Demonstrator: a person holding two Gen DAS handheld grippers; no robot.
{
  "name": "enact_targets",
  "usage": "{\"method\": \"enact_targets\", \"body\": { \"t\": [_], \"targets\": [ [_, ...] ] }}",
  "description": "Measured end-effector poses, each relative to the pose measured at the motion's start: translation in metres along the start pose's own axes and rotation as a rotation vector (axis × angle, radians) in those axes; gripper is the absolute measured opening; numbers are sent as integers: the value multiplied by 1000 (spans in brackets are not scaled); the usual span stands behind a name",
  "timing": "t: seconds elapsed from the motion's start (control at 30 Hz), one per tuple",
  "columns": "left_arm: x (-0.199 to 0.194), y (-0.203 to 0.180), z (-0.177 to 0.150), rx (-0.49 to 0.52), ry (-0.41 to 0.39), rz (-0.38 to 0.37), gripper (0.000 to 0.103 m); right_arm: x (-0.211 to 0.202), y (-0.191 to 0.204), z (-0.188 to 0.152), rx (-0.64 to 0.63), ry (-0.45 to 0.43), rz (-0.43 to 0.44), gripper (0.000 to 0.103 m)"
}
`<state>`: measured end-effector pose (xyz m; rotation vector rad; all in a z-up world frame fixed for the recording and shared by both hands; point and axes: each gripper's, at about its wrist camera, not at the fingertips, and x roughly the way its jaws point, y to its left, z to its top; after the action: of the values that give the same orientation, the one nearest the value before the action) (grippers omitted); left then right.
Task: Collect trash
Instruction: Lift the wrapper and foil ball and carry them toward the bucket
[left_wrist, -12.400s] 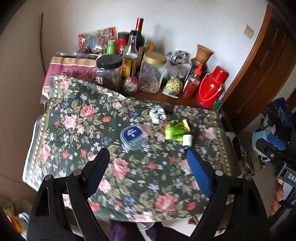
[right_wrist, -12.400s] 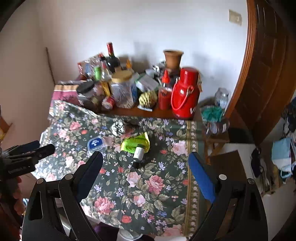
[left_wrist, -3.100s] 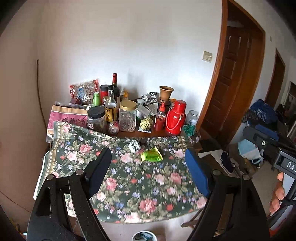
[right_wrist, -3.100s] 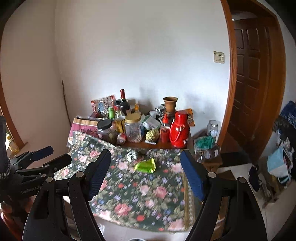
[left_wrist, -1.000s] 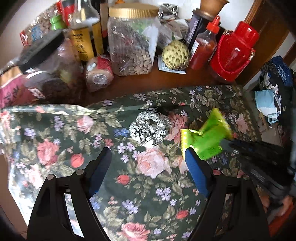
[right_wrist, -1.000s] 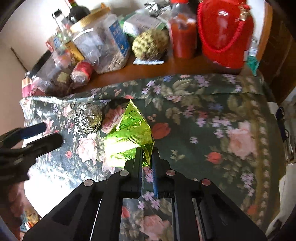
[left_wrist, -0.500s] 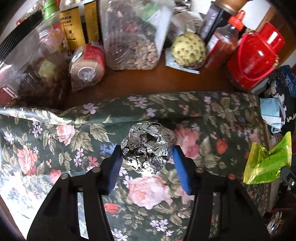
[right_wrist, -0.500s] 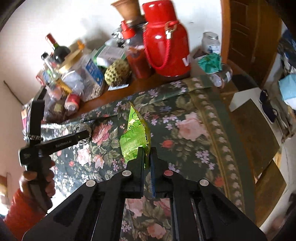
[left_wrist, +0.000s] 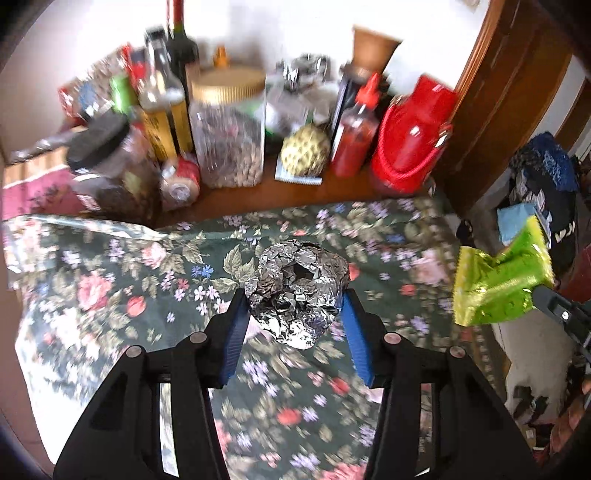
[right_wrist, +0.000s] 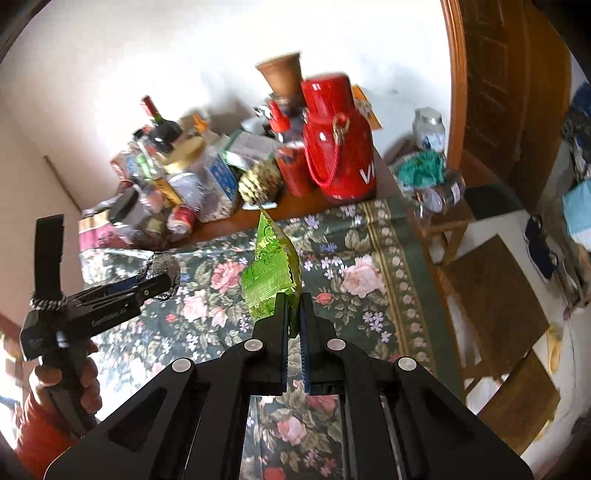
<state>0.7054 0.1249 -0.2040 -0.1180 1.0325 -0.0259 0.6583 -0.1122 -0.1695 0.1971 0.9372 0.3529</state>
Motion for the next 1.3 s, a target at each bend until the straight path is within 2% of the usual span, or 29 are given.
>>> {"method": "enact_targets", "body": {
  "t": [0.37,0.6,0.9,1.07,1.3],
  "targets": [
    [-135,-40,-56,-135,-246,78,48,-73,12,-13,-185,-91,113,5],
    [-198,-43,-87,-152,-342,84,48,-105,34,-35,-221,-125,168,5],
    [-250,-36,-146,-95,-384,26,48,-152,66,-87,-214,-185,126,5],
    [-276,-27,-193,-45,-370,-4,48,-168,81,-128,-164,-184,102,5],
    [-300,-9,-258,-35,-331,-20,48,-188,103,-192,-132,-165,80,5]
  ]
}}
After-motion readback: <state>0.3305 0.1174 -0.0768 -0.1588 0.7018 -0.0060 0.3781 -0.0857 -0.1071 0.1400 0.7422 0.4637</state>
